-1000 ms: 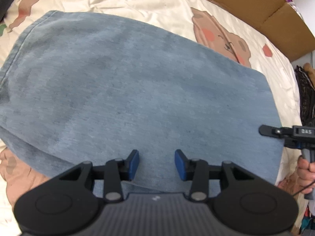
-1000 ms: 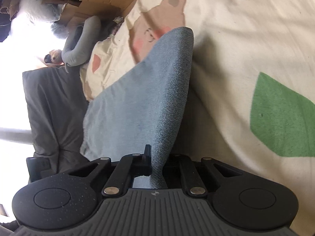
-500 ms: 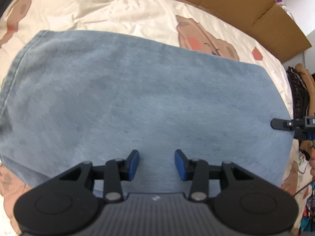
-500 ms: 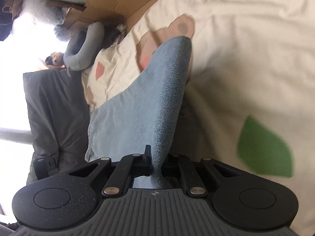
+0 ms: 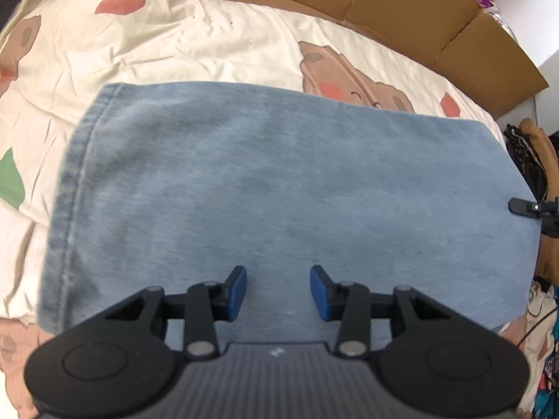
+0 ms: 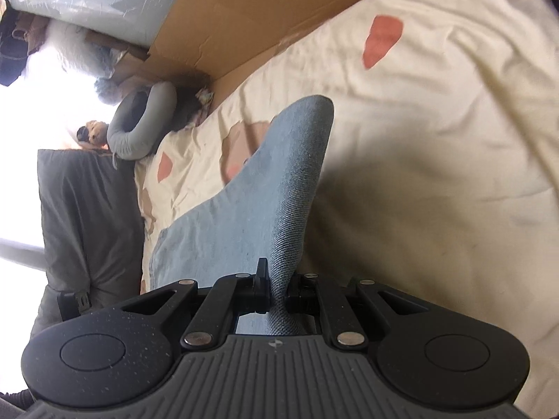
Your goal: Fold clothes
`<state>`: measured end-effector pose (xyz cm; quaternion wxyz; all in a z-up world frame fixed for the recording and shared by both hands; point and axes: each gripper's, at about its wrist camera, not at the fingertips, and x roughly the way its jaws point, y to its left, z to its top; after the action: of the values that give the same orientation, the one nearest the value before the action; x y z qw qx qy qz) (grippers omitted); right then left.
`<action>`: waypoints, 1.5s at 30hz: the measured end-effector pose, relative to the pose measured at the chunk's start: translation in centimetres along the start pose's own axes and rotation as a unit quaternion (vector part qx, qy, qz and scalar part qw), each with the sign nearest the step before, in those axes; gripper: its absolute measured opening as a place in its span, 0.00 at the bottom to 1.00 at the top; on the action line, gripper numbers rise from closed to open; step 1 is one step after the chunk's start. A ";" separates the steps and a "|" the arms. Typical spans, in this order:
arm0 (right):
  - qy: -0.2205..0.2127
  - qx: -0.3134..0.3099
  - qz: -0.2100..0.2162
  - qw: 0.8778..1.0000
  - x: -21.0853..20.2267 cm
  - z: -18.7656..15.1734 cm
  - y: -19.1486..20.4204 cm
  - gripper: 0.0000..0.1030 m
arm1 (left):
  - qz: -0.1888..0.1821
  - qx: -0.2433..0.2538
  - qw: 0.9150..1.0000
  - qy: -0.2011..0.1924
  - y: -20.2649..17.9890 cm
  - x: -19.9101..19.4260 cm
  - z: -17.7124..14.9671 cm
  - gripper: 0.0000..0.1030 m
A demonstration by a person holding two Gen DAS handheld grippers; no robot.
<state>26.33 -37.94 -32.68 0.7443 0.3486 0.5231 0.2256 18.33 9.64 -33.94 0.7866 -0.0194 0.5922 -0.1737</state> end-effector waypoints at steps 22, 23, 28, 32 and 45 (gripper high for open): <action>0.063 0.020 -0.032 0.997 0.0 -1.7 -6.4 0.35 | -0.013 0.013 1.000 0.013 -1.3 1.0 0.7 0.47; 0.067 0.021 -0.027 0.997 -0.4 -2.3 -6.5 0.35 | -0.015 0.013 1.000 0.012 -1.4 1.0 0.8 0.47; 0.072 0.058 -0.018 0.996 -2.3 -5.0 -7.9 0.35 | -0.021 0.021 0.999 0.012 -2.0 1.3 1.1 0.47; 0.080 0.071 -0.004 0.994 -2.8 -6.5 -8.3 0.36 | -0.028 0.031 0.999 0.008 -2.7 1.6 1.6 0.47; 0.048 0.126 0.045 0.990 -0.6 -6.3 -8.9 0.42 | -0.061 0.034 0.997 0.012 -4.6 4.1 1.9 0.47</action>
<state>19.96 -42.42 -40.33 0.6577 0.4517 0.5659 0.2077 19.92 3.74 -36.11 0.7674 -0.0267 0.5932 -0.2418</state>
